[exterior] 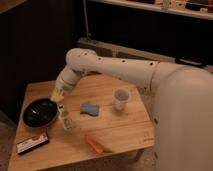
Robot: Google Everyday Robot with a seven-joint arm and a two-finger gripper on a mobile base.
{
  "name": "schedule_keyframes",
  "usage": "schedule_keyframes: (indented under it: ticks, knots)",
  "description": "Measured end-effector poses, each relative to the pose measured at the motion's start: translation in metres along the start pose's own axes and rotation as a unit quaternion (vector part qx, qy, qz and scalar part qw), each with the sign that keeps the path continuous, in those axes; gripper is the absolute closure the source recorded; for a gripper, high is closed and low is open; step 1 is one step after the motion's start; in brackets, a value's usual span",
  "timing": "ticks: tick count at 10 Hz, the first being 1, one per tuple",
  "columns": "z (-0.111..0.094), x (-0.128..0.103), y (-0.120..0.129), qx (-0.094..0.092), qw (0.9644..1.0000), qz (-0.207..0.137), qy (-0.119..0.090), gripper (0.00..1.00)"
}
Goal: Knock the bottle over
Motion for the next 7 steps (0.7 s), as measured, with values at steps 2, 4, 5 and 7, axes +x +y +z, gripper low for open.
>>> schedule_keyframes:
  ticks: [2,4,5,7]
  knots:
    - [0.012,0.002,0.006,-0.019,0.9998,-0.003,0.011,1.0]
    - [0.022,0.006,0.012,-0.031,0.9993,-0.005,0.021,1.0]
    - [0.028,0.01,0.014,-0.037,0.999,-0.002,0.027,1.0]
    - [0.029,0.024,0.014,-0.038,0.9988,0.011,0.03,1.0]
